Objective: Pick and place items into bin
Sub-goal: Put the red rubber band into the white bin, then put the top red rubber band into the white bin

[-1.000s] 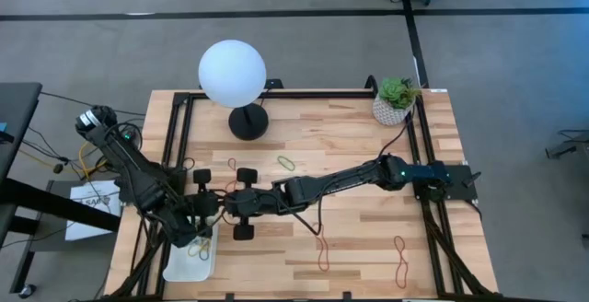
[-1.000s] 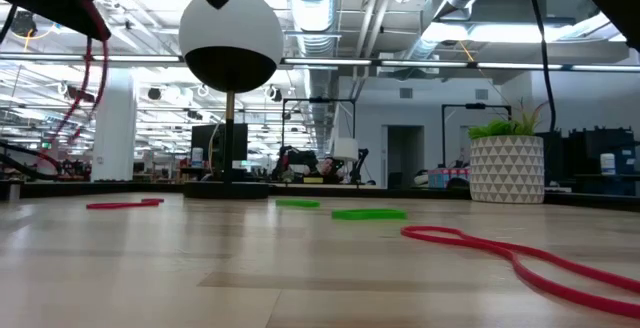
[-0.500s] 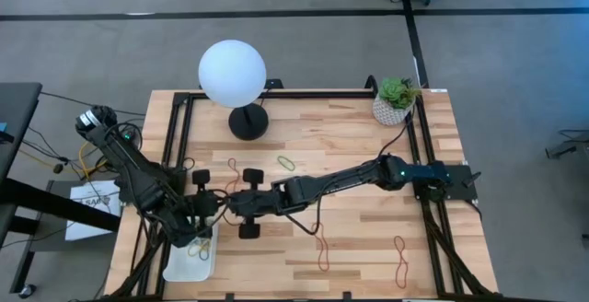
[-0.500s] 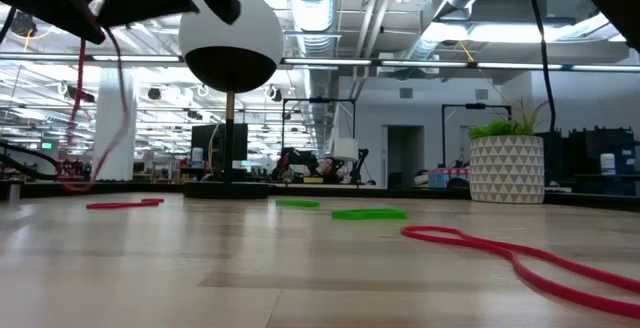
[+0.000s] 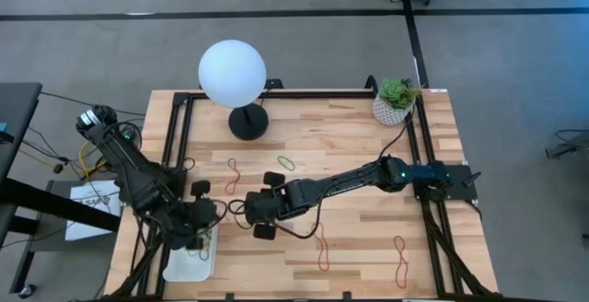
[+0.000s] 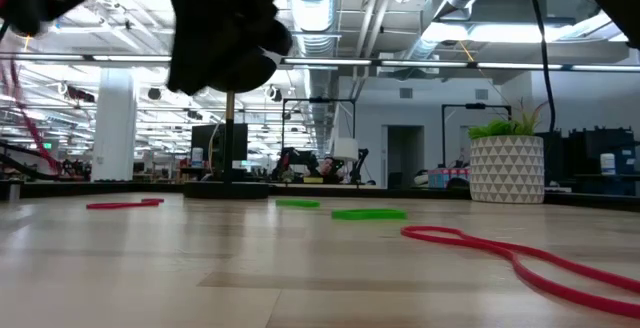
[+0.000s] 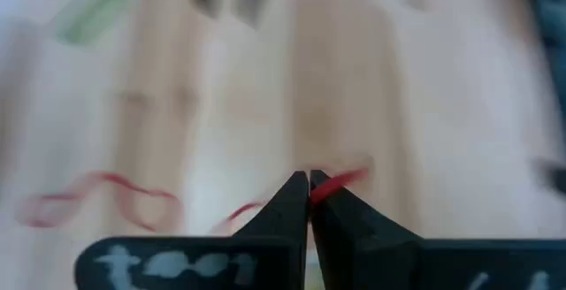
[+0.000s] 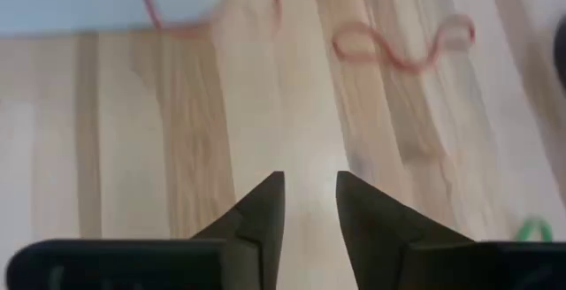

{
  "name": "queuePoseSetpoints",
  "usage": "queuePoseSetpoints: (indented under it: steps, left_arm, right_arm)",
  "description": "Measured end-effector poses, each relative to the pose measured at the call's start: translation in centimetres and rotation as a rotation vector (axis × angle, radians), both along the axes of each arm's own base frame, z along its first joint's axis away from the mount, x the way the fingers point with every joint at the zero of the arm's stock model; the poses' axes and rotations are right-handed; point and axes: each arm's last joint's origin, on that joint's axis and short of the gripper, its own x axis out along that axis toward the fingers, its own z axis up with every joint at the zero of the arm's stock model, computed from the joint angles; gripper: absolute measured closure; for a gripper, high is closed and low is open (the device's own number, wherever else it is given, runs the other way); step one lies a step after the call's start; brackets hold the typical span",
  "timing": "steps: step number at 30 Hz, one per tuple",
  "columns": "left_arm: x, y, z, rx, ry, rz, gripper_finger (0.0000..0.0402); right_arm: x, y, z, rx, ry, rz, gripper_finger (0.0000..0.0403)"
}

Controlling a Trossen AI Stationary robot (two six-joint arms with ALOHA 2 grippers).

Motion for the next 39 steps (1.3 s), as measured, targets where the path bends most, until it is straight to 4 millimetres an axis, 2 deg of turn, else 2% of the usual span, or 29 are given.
queuePoseSetpoints:
  steps: [5, 10, 18, 24, 29, 34, 39]
  left_arm:
    - [-0.9, -1.5, 1.2, -0.256, 0.180, -0.093, 0.0401]
    - [-2.2, -2.7, 0.7, -0.447, 0.367, 0.030, 0.0401]
    - [-2.9, -4.6, -1.7, -0.371, 0.496, 0.146, 0.0391]
    - [-2.4, -5.9, -4.4, -0.241, 0.563, 0.164, 0.0352]
    - [-2.4, -6.6, -6.3, -0.174, 0.703, 0.128, 0.0316]
    - [-2.2, -6.7, -6.5, -0.153, 0.715, 0.087, 0.0309]
    - [-1.5, -6.6, -4.5, -0.061, 0.593, 0.025, 0.0320]
  right_arm:
    - [-0.9, 0.7, -0.4, 0.019, 0.065, -0.053, 0.0301]
    - [-1.1, 1.6, -0.4, 0.020, 0.058, -0.036, 0.0300]
    - [-1.5, 2.8, -0.4, 0.017, 0.059, -0.007, 0.0300]
    - [-1.5, 2.8, -0.4, 0.016, 0.058, -0.007, 0.0300]
    - [-1.5, 2.9, -0.3, 0.018, 0.054, -0.006, 0.0300]
    - [-1.2, 2.7, -0.3, 0.024, 0.036, -0.008, 0.0300]
    - [-1.2, 2.7, -0.3, 0.025, 0.033, -0.008, 0.0301]
